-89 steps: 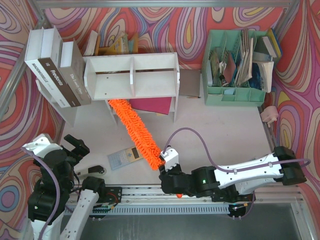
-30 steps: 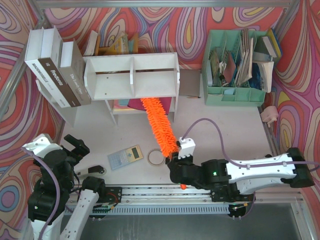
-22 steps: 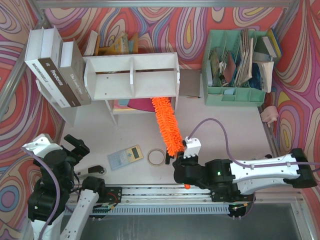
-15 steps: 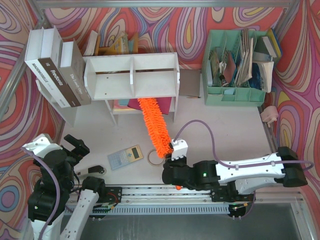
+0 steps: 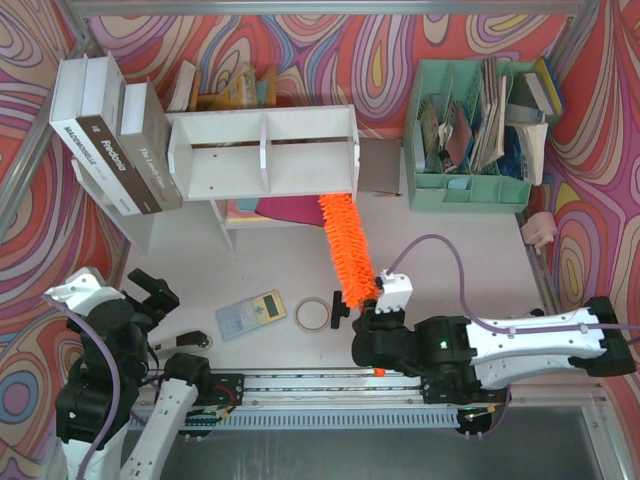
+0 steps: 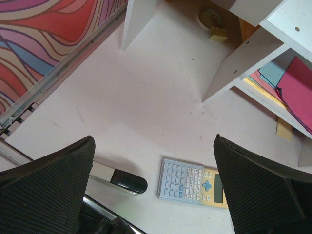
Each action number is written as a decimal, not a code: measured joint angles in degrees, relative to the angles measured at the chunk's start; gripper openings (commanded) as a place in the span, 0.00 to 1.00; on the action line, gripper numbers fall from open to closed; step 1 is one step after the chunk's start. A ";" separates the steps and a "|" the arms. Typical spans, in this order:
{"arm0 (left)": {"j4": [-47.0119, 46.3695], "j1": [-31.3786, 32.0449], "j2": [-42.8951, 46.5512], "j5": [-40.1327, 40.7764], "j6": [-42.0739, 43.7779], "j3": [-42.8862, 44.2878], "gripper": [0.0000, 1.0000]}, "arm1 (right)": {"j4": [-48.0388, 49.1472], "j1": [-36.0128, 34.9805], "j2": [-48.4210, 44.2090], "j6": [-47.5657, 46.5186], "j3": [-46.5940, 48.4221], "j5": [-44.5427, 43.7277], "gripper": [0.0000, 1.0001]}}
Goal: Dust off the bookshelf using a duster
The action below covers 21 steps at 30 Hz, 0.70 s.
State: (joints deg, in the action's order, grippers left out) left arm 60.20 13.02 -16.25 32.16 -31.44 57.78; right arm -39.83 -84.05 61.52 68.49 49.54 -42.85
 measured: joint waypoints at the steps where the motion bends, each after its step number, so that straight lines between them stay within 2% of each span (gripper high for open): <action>1: 0.00 0.00 0.00 0.00 0.00 0.00 0.98 | -2.34 0.02 -1.36 1.77 -0.26 -0.48 0.00; 6: 0.00 0.00 0.00 0.00 0.00 0.00 0.98 | -5.22 -0.02 -3.48 3.72 -1.18 -1.22 0.00; 15: 0.00 0.00 0.00 0.00 0.00 0.00 0.98 | 5.01 0.07 7.30 -2.10 0.04 -0.35 0.00; 21: 0.00 0.00 0.00 0.00 0.00 0.00 0.98 | 5.44 0.02 6.69 -1.07 0.63 -0.59 0.00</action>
State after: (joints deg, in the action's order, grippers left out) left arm 60.20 13.02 -16.25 32.16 -31.44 57.78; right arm -34.39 -84.03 68.20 67.42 50.17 -43.44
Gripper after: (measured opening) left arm 0.984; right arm 0.335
